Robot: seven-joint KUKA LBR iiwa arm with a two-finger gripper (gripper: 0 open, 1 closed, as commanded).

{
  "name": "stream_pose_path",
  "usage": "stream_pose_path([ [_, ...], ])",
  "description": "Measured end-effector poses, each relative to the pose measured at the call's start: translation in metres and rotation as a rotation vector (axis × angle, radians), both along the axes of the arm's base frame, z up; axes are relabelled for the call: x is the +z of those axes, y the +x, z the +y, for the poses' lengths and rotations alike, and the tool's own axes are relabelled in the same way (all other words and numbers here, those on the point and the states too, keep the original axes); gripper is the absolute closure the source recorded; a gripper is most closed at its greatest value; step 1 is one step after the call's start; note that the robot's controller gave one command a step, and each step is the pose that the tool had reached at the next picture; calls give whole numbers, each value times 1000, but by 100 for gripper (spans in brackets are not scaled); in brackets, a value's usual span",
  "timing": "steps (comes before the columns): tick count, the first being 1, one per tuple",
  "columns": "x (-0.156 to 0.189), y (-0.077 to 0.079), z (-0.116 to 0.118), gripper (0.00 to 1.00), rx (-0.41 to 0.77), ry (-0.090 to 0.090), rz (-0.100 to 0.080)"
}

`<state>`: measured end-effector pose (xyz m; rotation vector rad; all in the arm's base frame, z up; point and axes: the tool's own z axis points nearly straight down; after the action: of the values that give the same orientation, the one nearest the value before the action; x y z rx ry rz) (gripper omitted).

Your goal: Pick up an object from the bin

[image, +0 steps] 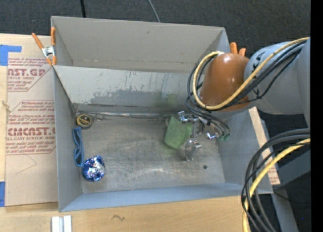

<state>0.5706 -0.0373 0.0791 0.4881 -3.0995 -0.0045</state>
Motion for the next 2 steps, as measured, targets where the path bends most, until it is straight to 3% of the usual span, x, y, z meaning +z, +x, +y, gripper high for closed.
stream_pose_path([
  [2, 1, -1, 2, 0, 1, 0, 0],
])
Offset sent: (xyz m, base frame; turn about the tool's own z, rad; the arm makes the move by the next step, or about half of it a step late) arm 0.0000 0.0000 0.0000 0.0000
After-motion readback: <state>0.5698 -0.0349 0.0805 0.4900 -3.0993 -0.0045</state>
